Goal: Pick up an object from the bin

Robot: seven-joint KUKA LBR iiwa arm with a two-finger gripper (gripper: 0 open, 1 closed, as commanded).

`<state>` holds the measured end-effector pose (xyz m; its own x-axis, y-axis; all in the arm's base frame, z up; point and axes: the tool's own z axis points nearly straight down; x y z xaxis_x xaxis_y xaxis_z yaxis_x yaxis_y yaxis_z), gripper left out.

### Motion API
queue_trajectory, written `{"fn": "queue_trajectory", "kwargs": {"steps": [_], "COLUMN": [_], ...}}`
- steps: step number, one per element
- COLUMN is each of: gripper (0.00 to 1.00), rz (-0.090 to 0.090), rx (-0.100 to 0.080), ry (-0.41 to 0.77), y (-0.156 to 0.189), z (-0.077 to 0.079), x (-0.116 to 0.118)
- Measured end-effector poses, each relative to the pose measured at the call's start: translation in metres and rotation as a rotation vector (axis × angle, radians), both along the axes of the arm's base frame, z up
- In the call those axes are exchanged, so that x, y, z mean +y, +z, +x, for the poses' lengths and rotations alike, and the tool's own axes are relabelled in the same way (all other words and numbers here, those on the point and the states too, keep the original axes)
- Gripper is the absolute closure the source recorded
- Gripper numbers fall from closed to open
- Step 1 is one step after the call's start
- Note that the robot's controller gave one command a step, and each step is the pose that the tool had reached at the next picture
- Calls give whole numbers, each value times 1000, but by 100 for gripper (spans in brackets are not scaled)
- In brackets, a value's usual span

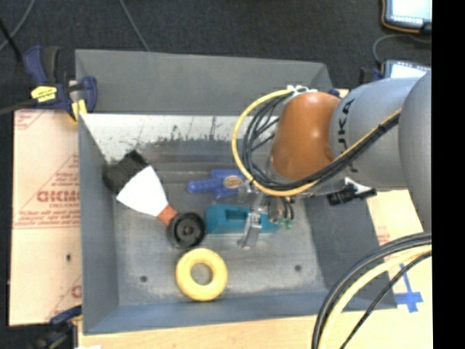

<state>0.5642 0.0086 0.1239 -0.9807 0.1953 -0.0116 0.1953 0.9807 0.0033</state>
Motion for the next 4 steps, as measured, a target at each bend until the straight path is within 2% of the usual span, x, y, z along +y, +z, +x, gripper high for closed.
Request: {"fn": "queue_trajectory", "kwargs": {"steps": [1, 2, 4], "gripper": [0, 100, 100], "rz": [0, 3, 3], "rx": [6, -6, -5], "ry": [-10, -40, -45], "y": [-47, -60, -53], "z": [10, 10, 8], "x": [-1, -4, -4]}}
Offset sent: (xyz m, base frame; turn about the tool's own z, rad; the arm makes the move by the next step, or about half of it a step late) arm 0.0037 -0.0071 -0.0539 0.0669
